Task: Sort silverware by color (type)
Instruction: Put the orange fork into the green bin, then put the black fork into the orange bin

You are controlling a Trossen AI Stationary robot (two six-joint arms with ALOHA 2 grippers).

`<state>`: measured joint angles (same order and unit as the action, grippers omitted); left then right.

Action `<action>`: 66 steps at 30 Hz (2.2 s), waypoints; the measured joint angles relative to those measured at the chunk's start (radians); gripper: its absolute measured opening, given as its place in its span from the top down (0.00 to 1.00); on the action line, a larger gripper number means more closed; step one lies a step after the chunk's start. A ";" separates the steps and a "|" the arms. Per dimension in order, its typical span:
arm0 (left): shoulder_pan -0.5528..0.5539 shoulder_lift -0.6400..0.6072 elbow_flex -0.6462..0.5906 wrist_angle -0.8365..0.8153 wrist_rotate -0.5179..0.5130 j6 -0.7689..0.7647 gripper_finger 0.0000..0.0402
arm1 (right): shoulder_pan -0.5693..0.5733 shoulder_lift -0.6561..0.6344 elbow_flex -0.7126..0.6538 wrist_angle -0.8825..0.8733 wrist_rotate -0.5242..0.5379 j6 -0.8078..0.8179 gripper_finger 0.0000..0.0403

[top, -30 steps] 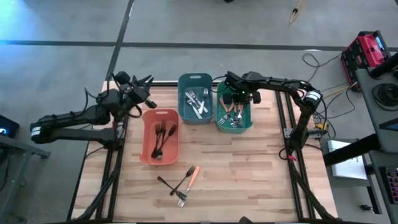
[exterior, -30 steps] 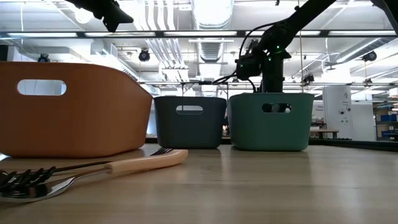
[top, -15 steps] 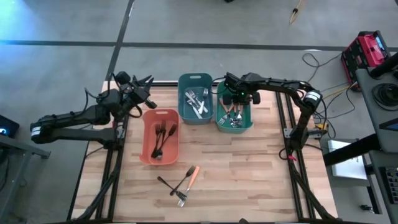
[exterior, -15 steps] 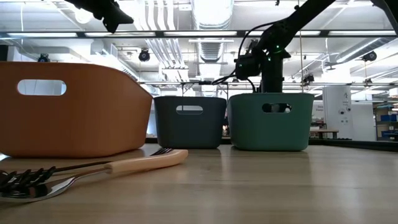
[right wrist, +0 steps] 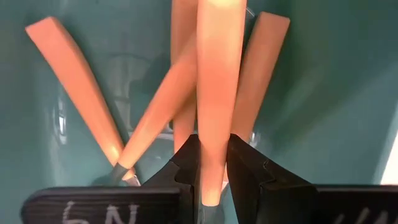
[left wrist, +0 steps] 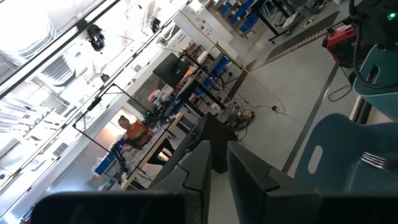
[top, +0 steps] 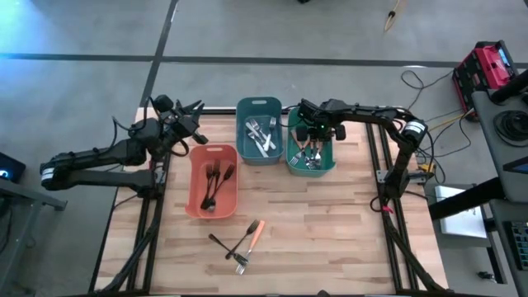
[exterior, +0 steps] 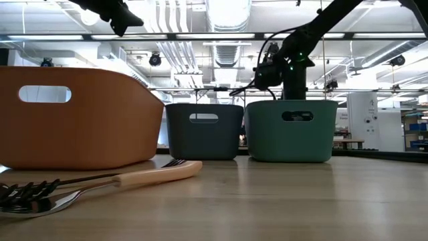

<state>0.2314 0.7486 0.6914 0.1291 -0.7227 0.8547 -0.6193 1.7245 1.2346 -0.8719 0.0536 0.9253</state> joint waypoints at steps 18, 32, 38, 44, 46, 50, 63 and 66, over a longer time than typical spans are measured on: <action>0.000 0.000 0.000 -0.005 0.000 0.000 0.91 | 0.000 0.014 -0.015 0.019 0.000 0.006 0.89; 0.000 0.000 0.000 -0.005 0.000 0.000 0.91 | 0.002 0.028 -0.015 0.025 -0.001 -0.006 0.87; 0.000 0.000 0.000 -0.005 0.000 0.000 0.91 | 0.002 0.028 -0.015 0.025 -0.002 -0.008 0.87; 0.000 0.000 0.000 -0.007 0.000 0.000 0.91 | 0.002 0.028 -0.015 0.025 -0.002 -0.013 0.87; 0.000 0.000 0.000 -0.010 0.000 0.000 0.91 | 0.002 0.028 -0.015 0.025 -0.002 -0.013 0.86; 0.000 0.000 0.000 -0.010 0.000 0.000 0.91 | 0.002 0.028 -0.015 0.025 -0.001 -0.013 0.81; 0.000 0.000 0.000 -0.013 0.000 0.000 0.91 | 0.002 0.020 -0.011 0.021 -0.001 -0.020 0.66; 0.000 0.000 0.000 -0.013 0.000 0.000 0.91 | 0.002 0.008 0.012 0.005 -0.005 -0.035 0.65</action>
<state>0.2314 0.7486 0.6911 0.1165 -0.7227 0.8547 -0.6174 1.7320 1.2470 -0.8673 0.0490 0.8900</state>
